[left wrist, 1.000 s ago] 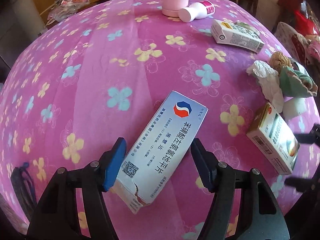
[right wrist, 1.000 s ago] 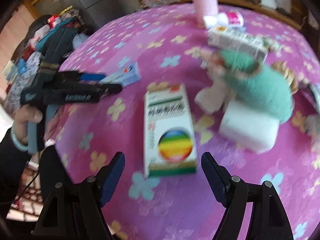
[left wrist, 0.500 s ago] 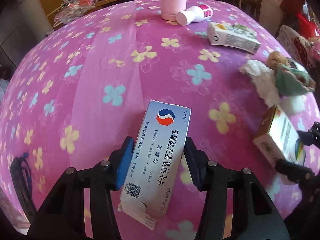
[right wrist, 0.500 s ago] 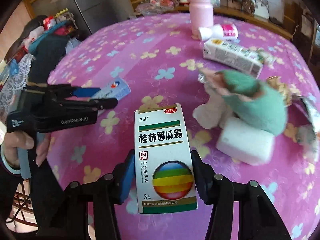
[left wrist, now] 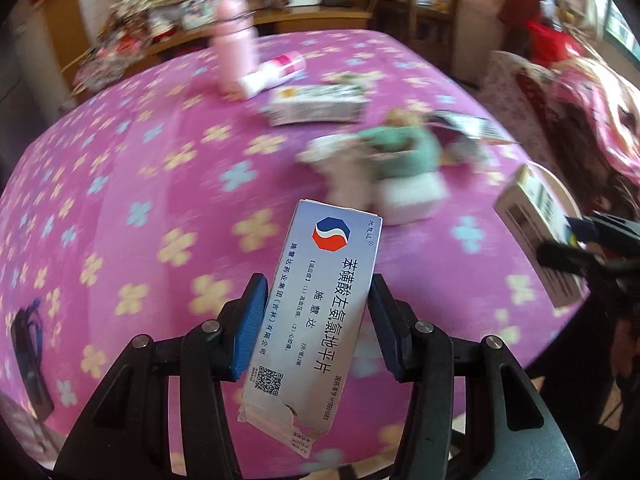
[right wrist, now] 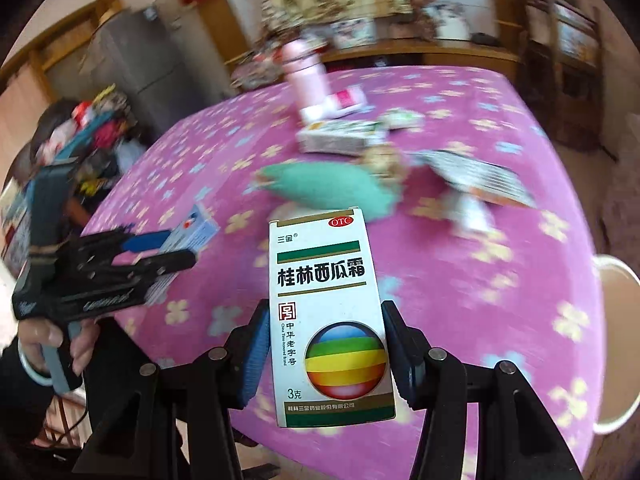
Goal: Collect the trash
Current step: 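Carry both boxes over the white bin and open both tools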
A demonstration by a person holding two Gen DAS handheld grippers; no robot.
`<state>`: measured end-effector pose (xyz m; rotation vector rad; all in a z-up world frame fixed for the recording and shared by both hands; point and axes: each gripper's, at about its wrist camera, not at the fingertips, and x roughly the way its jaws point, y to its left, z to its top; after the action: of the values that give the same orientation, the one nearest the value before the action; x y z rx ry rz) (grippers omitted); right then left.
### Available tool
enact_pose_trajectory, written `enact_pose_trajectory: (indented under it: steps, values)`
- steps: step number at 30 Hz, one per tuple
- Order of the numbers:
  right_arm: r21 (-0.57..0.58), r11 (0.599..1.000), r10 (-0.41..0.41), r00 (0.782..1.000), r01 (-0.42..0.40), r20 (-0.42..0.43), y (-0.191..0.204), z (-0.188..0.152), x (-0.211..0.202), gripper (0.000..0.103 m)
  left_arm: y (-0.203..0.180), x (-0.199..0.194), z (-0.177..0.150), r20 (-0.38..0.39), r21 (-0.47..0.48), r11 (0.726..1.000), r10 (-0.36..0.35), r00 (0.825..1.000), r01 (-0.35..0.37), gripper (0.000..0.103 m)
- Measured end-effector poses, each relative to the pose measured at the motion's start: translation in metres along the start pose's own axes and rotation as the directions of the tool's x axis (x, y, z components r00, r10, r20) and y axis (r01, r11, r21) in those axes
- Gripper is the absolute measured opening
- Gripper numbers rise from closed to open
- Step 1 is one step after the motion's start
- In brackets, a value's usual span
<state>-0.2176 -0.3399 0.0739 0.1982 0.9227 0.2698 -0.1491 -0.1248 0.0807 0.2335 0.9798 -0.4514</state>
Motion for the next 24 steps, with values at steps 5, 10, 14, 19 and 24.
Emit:
enact_pose_trajectory:
  steps: [5, 10, 14, 19, 24]
  values:
    - [0.145, 0.987, -0.081, 0.996, 0.074, 0.045, -0.063, -0.016, -0.036, 0.051, -0.061, -0.004, 0.019, 0.023, 0.083, 0.994, -0.069, 0.997, 0.067, 0.049]
    - [0.251, 0.955, -0.176, 0.983, 0.159, 0.049, -0.114, -0.031, -0.061, 0.052, -0.121, 0.002, 0.042, 0.024, 0.147, 0.979, -0.148, 0.989, 0.143, 0.049]
    - [0.316, 0.924, -0.241, 0.969, 0.214, 0.049, -0.153, -0.039, -0.081, 0.052, -0.173, 0.015, 0.059, 0.001, 0.195, 0.958, -0.213, 0.977, 0.208, 0.049]
    - [0.383, 0.877, -0.319, 0.948, 0.292, 0.008, -0.202, -0.05, -0.093, 0.052, -0.225, 0.035, 0.08, -0.032, 0.231, 0.934, -0.275, 0.961, 0.274, 0.049]
    - [0.451, 0.825, -0.356, 0.933, 0.341, -0.056, -0.252, -0.062, -0.092, 0.052, -0.267, 0.06, 0.101, -0.081, 0.209, 0.915, -0.336, 0.938, 0.346, 0.049]
